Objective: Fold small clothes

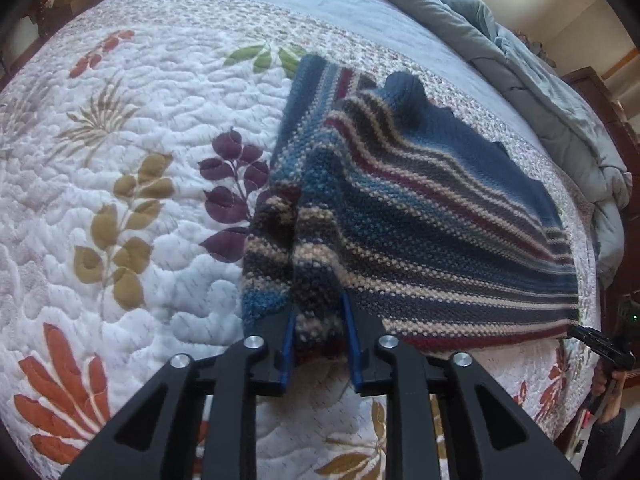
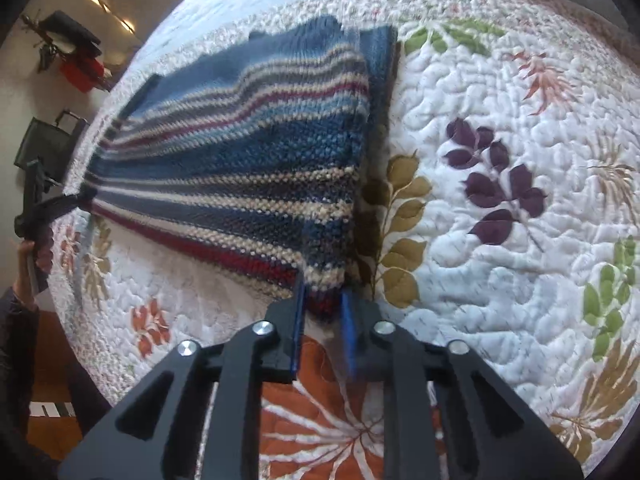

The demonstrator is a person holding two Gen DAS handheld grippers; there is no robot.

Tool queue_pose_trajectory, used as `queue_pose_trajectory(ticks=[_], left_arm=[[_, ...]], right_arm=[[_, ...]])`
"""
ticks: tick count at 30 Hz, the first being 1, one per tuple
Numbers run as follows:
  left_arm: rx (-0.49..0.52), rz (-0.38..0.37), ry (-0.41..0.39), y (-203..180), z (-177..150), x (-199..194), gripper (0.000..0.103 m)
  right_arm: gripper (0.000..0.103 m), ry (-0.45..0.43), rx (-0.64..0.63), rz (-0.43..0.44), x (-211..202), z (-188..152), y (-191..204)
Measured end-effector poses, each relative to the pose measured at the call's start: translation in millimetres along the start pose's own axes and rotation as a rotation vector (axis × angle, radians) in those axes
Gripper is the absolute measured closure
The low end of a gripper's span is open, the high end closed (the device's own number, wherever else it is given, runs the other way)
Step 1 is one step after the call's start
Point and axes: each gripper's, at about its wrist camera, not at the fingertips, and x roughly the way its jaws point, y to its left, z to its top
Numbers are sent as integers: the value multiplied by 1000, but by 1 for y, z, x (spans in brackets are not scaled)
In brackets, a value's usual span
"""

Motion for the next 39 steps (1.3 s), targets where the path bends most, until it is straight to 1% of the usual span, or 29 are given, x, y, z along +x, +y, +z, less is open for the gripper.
queue_pose_trajectory(ticks=[1,2,3,4,5,8,9,10,12,15,18,20,22,23,26,27,28,29,30,32,33,35,37,39], left_arm=[[-3,-21,-10,1,0,-7,64],[-6,-30,-26,2,1,-13,49],[-7,-23,-35,3,1,-16,37],[-5,-18,-38,2,1,-18,33],[-2,-18,-35,2,2,-18,32],[-17,-8,19,3,9,-4,31],[-25,-20,44,4,13,4,30],[-30,-20,53,3,14,9,29],[-21,-3,52,-1,17,18,26],[-1,-4,53,-6,16,25,20],[11,-23,55,-13,17,28,20],[6,-66,62,-25,19,32,20],[4,-139,90,-35,19,35,25],[2,-163,108,-39,19,38,25],[34,-97,113,-49,19,47,30],[15,-76,131,-49,20,55,36],[-8,-55,140,-47,20,59,43],[-44,-32,129,-43,21,59,59],[-68,-31,122,-40,22,58,75],[-114,-59,118,-33,20,54,89],[-150,-88,121,-28,19,51,91],[-194,-108,127,-23,15,45,92],[-200,-105,125,-25,11,37,93],[-179,-90,123,-32,8,31,93]], right_arm=[[58,-20,7,-1,-9,0,-1],[53,-43,14,-2,-17,0,-2],[53,-51,21,4,-21,1,-3],[53,-56,36,14,-25,2,-5],[53,-60,54,26,-26,4,-7],[50,-39,100,44,-17,12,-16],[50,-30,115,59,-12,14,-19],[50,-22,127,79,-8,16,-22],[50,-3,148,107,2,19,-25],[49,22,167,141,19,21,-27],[47,30,170,167,32,23,-26],[48,19,168,184,34,25,-24],[52,21,156,218,37,27,-20],[52,23,146,213,39,27,-18],[52,21,143,213,42,29,-16],[54,21,157,219,43,30,-17],[63,21,163,216,43,30,-17],[75,21,160,214,43,29,-16],[79,20,156,220,42,29,-15],[84,0,131,220,34,26,-9],[84,-11,117,212,31,24,-6],[85,-37,108,216,21,21,-2],[86,-53,119,232,8,16,-2],[87,-62,110,233,-4,10,-1]])
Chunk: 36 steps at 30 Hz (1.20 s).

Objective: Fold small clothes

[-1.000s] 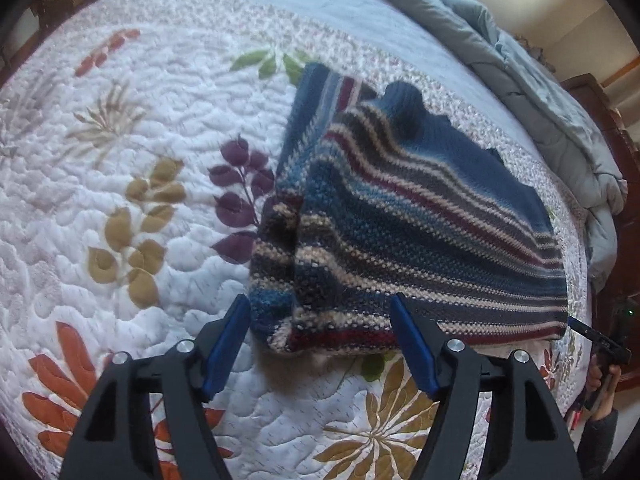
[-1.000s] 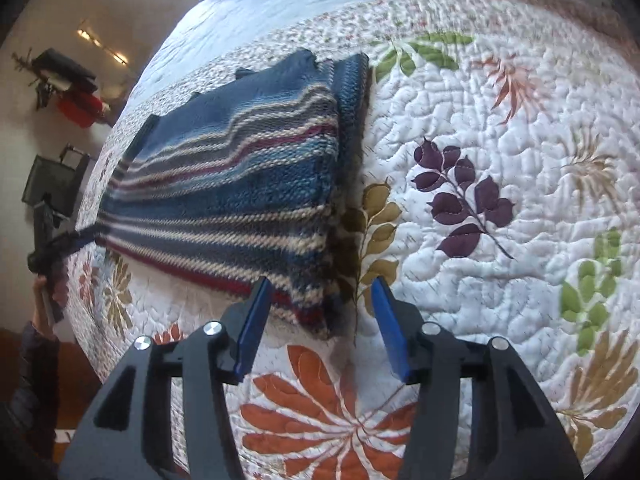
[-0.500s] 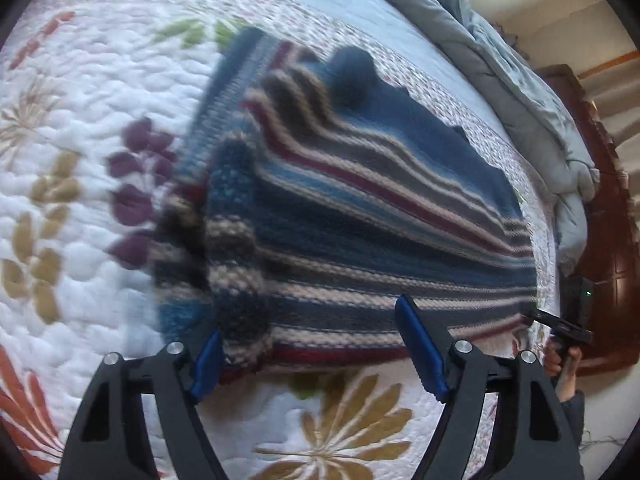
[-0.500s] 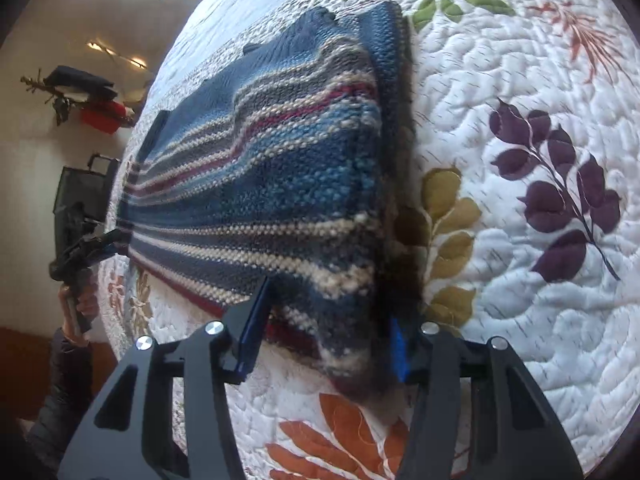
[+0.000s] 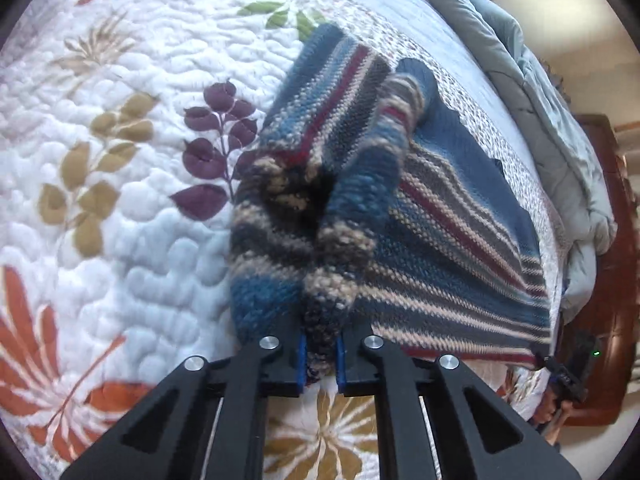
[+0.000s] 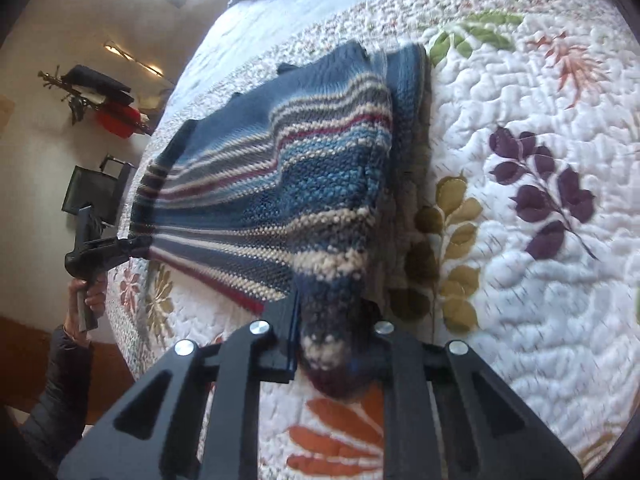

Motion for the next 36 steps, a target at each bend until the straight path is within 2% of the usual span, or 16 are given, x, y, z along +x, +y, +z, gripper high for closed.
queue_pose_trajectory(ticks=[5,11,14,18,21,24,27,29,30,31,32,33,34,36], left_arm=[[63,-18,48,-23,-30,-14,93],[174,-6,91,-61,-108,-29,93],[261,19,91,-84,-159,-36,93],[298,37,92,-97,-202,-32,92],[301,69,77,-96,-218,-15,92],[250,114,63,-83,-212,10,91],[175,83,73,-66,-208,30,88],[162,59,62,-61,-208,25,86],[164,55,61,-63,-209,20,81],[168,62,61,-61,-208,12,74],[175,70,56,-61,-209,4,58],[185,84,37,-59,-209,-10,46],[201,107,4,-59,-207,-23,45],[239,175,-65,-53,-201,-48,43]], right_arm=[[88,16,-32,-30,-33,-28,3],[87,35,-24,-83,-88,-101,-16],[87,48,-31,-117,-109,-140,-21],[87,41,-10,-156,-127,-180,-32],[87,15,44,-147,-124,-196,-47],[85,26,92,-166,-104,-211,-65],[79,25,131,-171,-85,-217,-79],[76,7,148,-153,-87,-218,-83],[74,-3,142,-155,-91,-218,-81],[66,-15,121,-178,-99,-217,-77],[57,-26,91,-211,-109,-216,-72],[51,-43,66,-229,-119,-215,-67],[47,-57,53,-242,-127,-212,-64],[47,-89,27,-267,-145,-200,-56]])
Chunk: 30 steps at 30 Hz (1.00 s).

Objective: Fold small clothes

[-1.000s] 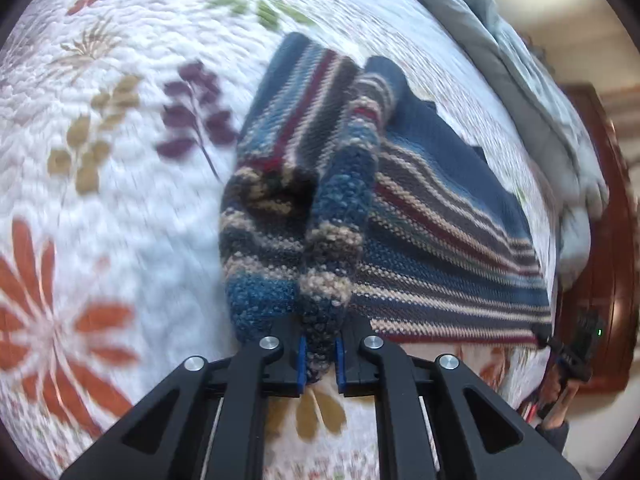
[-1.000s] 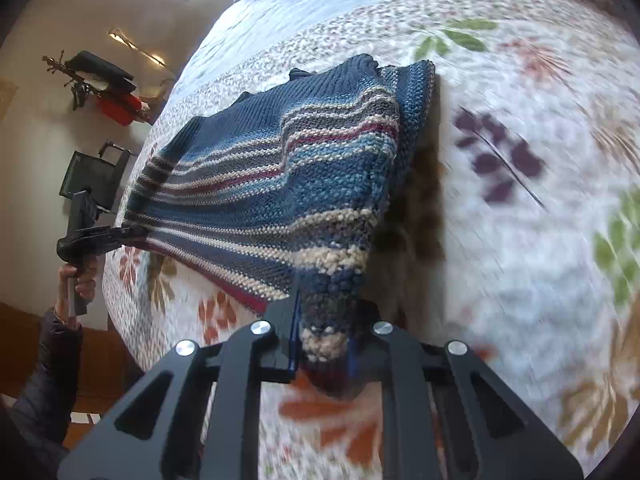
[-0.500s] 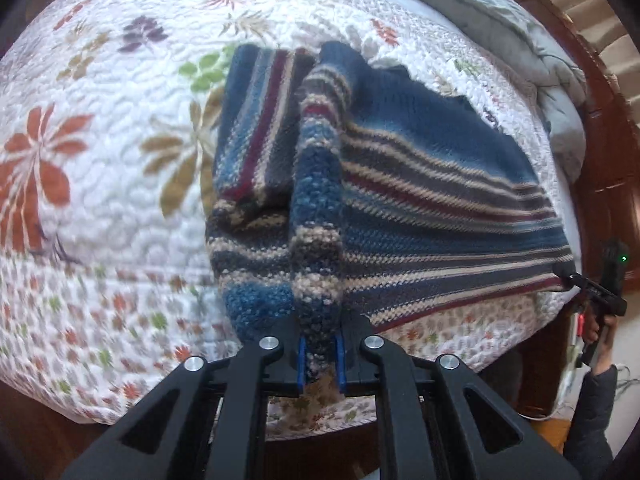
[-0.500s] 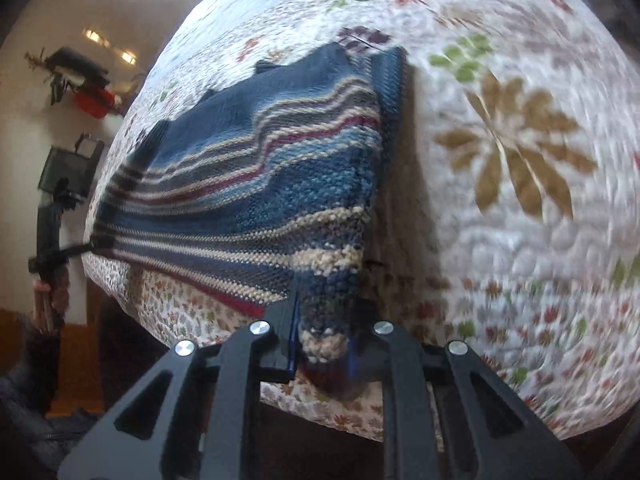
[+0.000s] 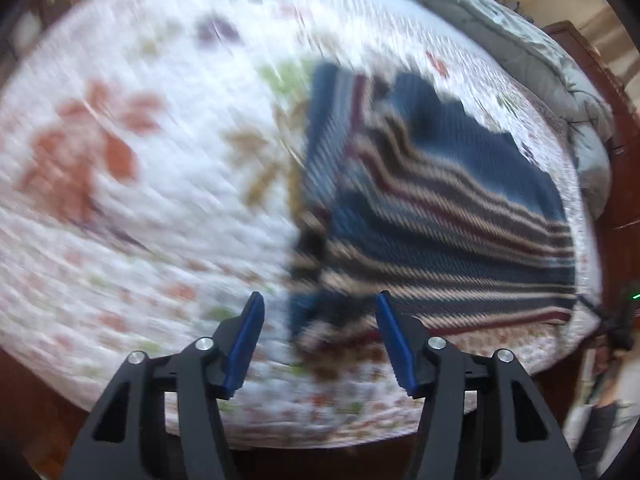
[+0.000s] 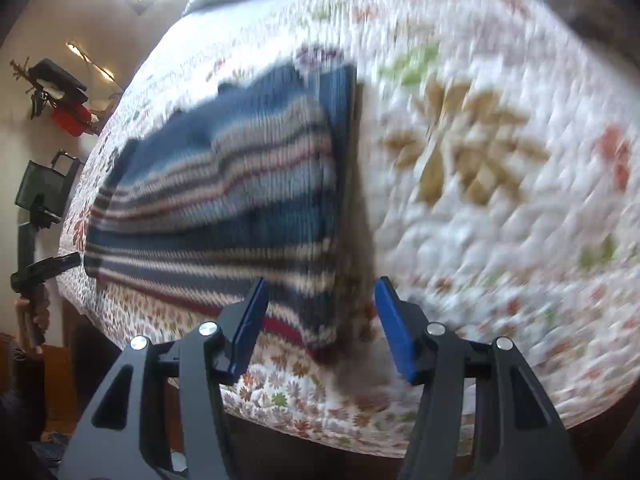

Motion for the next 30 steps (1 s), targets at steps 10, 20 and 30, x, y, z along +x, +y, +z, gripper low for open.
queue_pose_trajectory(ticks=[10,20,30], left_arm=[[130,43,-63,-55,104,49,42],[178,-44,-5,-78,154,113,54],[80,-112,-126,-67,157,90,93]], right_arm=[[45,-19,-90,29,48,140,51],[84,112,-127,38,135,201,50],[94,-47,-153,118,101,214,55]])
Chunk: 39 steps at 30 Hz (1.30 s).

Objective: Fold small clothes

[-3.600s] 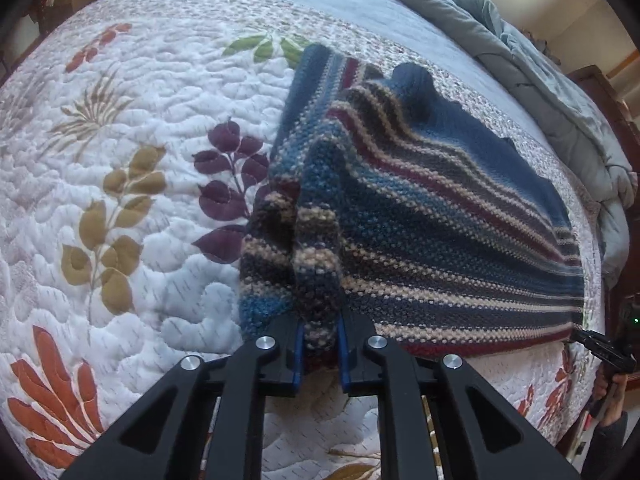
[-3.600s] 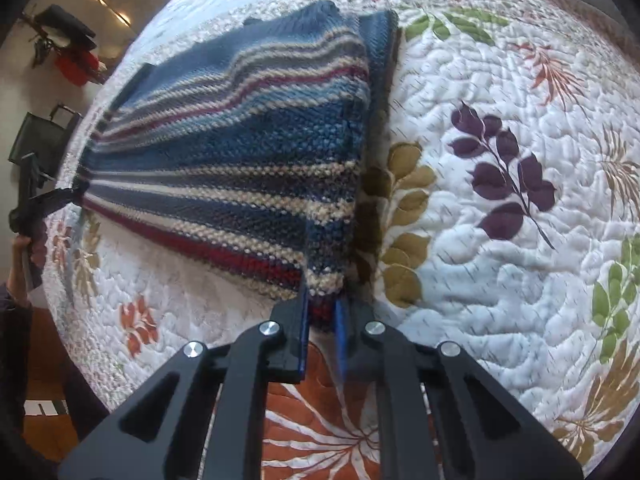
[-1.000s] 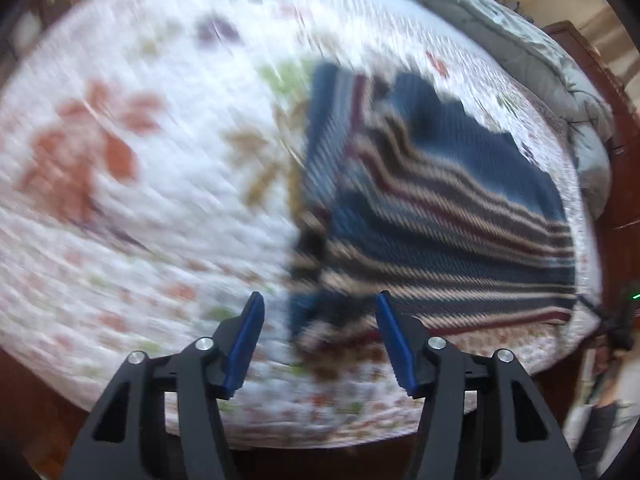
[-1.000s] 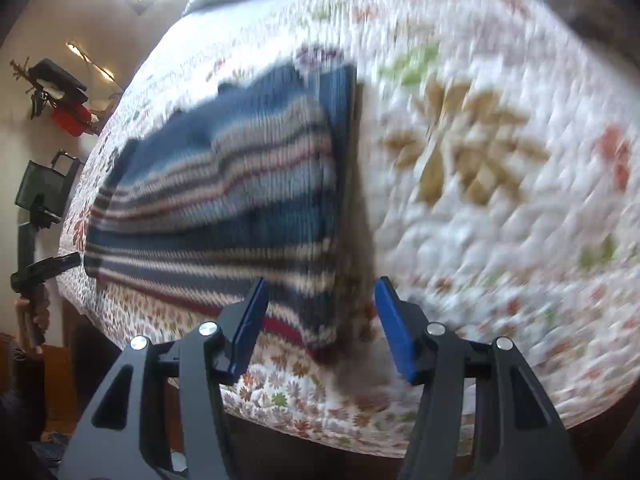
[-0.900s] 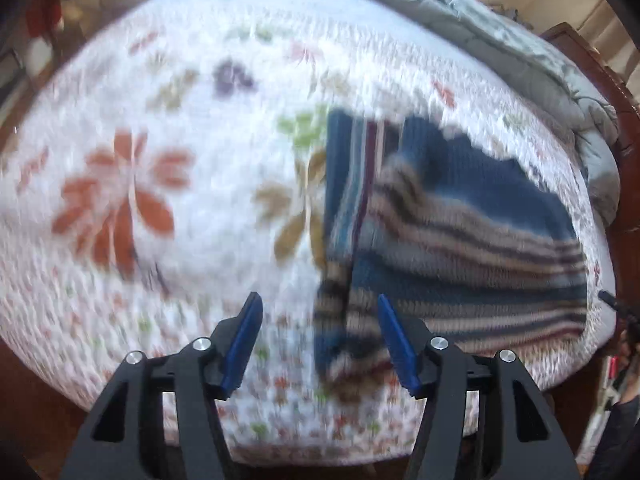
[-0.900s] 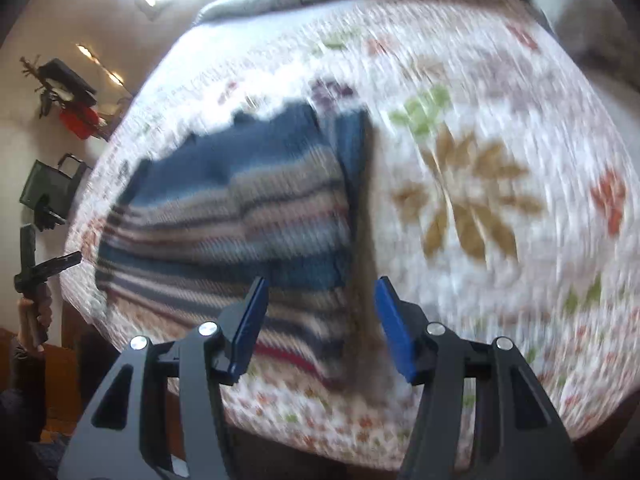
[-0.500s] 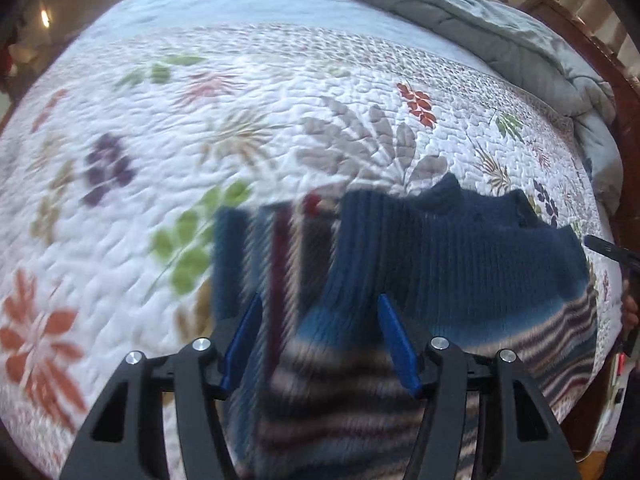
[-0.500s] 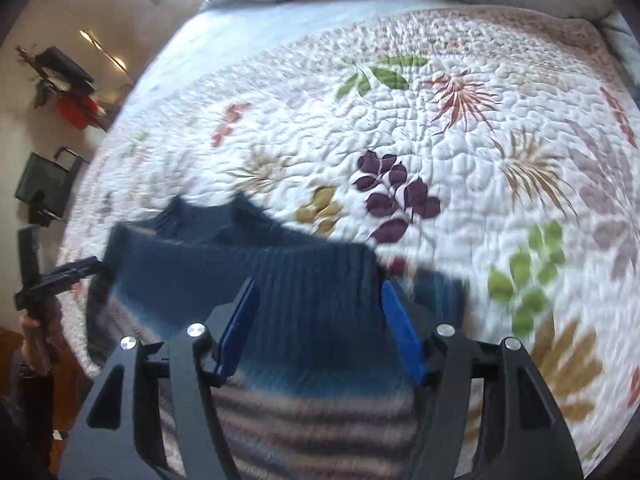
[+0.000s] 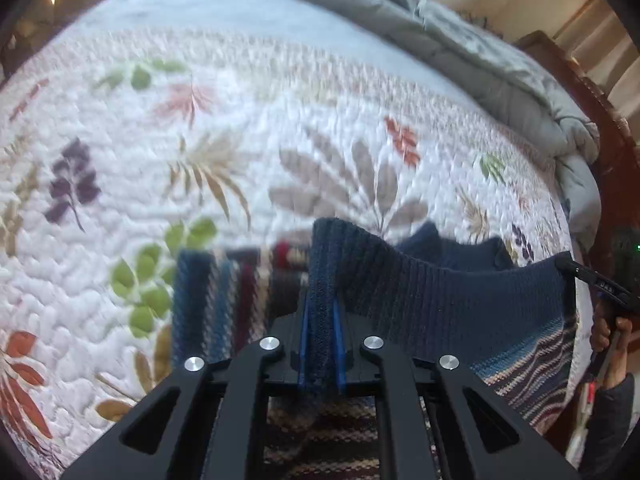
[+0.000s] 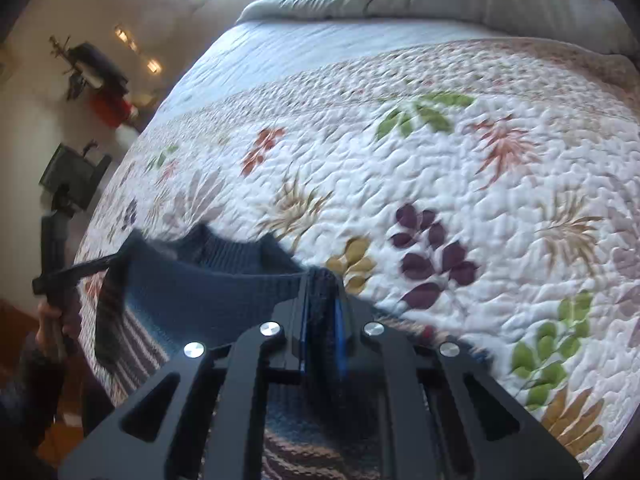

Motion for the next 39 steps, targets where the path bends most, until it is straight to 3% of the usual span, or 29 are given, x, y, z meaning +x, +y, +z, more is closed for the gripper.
queue_pose_trajectory(ticks=[4,7,9,10,13,15,17,21,24,26,39], left_arm=[[32,88,54,-4,-3,32,92],[13,86,56,-1,-6,41,92],[4,84,57,-1,-6,35,91],[4,89,58,-2,-6,31,90],[16,149,23,-6,-11,4,79],[48,201,-20,-14,-21,-20,59],[80,212,-40,-22,-33,-38,46],[128,213,-17,-44,-69,-54,41],[146,224,6,-54,-90,-51,38],[159,231,11,-59,-101,-48,38],[222,263,-9,-63,-116,-28,37]], right_arm=[[94,81,84,-71,34,-5,-23],[92,86,104,-89,51,-14,-29],[85,69,122,-90,48,-14,-29],[74,60,129,-94,42,-15,-29],[70,9,128,-85,11,-25,-23],[65,4,141,-82,-12,-40,-19],[56,2,146,-95,-37,-63,-14],[54,21,189,-128,-70,-109,-13],[51,42,245,-106,-86,-142,-22],[45,48,250,-115,-89,-159,-22],[44,89,409,20,-47,-200,-47]])
